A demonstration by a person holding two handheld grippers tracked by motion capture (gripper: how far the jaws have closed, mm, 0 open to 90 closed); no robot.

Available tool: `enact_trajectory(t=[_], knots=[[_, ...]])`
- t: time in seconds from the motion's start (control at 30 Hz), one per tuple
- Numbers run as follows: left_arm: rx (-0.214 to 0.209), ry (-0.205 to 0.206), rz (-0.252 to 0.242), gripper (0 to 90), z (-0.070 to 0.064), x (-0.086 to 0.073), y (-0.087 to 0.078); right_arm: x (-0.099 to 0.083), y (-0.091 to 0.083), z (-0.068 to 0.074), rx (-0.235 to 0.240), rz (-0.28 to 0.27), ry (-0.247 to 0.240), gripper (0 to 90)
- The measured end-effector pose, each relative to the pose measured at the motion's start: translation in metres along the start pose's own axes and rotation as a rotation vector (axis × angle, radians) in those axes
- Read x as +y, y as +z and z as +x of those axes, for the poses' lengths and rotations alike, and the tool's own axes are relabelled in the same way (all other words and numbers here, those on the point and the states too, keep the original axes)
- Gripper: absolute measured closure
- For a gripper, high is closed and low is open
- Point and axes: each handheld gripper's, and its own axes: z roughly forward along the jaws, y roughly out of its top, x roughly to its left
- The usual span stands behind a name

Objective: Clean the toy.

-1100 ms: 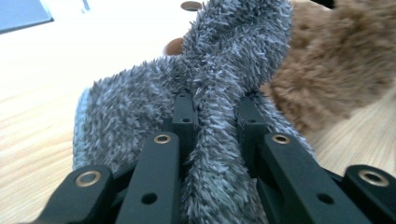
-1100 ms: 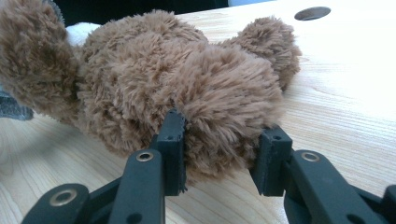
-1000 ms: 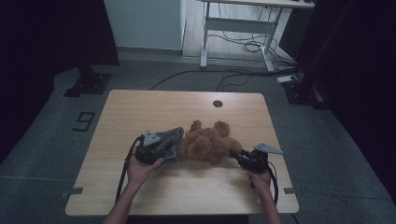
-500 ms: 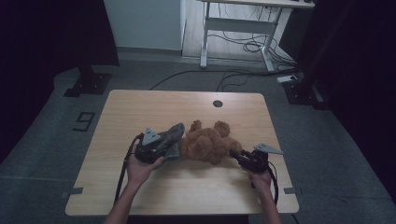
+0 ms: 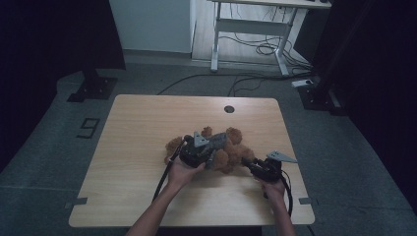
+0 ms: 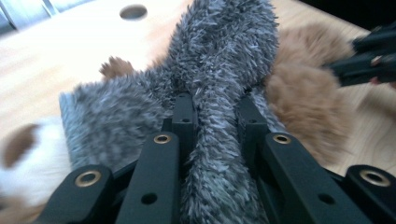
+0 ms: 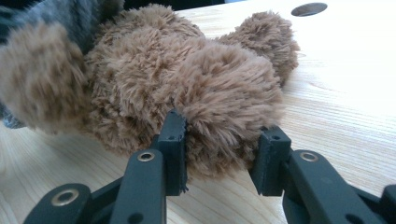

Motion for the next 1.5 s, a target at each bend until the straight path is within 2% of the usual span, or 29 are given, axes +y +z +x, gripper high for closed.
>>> enact_trajectory(t=[0.07, 0.23, 0.3, 0.37, 0.5, 0.73, 1.0, 1.03, 1.2, 1.4, 1.5], knots=[[-0.011, -0.015, -0.018, 74.1, 0.003, -0.007, 0.000, 0.000, -0.001, -0.001, 0.000, 0.001, -0.001, 62.6], [0.008, -0.026, -0.012, 74.2, 0.015, -0.022, -0.011, -0.001, -0.001, -0.002, 0.009, 0.007, -0.002, 62.6], [0.003, -0.038, -0.019, 74.3, 0.019, -0.028, -0.016, -0.001, -0.001, -0.002, 0.013, 0.009, -0.003, 62.5], [0.008, -0.029, -0.024, 74.4, 0.020, -0.032, -0.020, -0.001, 0.000, -0.001, 0.012, 0.010, -0.007, 62.5], [0.021, -0.017, -0.030, 74.4, 0.023, -0.037, -0.030, -0.002, -0.001, -0.002, 0.016, 0.012, -0.007, 62.5], [0.019, -0.048, -0.046, 74.6, 0.034, -0.044, -0.042, -0.002, -0.001, -0.002, 0.020, 0.013, -0.010, 62.6], [0.056, -0.065, -0.058, 74.6, 0.047, -0.057, -0.058, -0.002, -0.001, -0.002, 0.019, 0.014, -0.008, 62.5], [0.066, -0.076, -0.059, 74.6, 0.052, -0.060, -0.062, -0.002, 0.000, -0.002, 0.020, 0.015, -0.006, 62.6], [0.076, -0.105, -0.053, 74.6, 0.062, -0.069, -0.064, -0.003, 0.000, -0.001, 0.020, 0.020, -0.005, 62.6], [0.102, -0.111, -0.041, 74.6, 0.068, -0.071, -0.063, -0.003, 0.000, 0.000, 0.022, 0.020, -0.006, 62.7], [0.113, -0.133, -0.031, 74.6, 0.076, -0.076, -0.065, -0.003, 0.000, 0.000, 0.025, 0.022, -0.008, 62.7]])
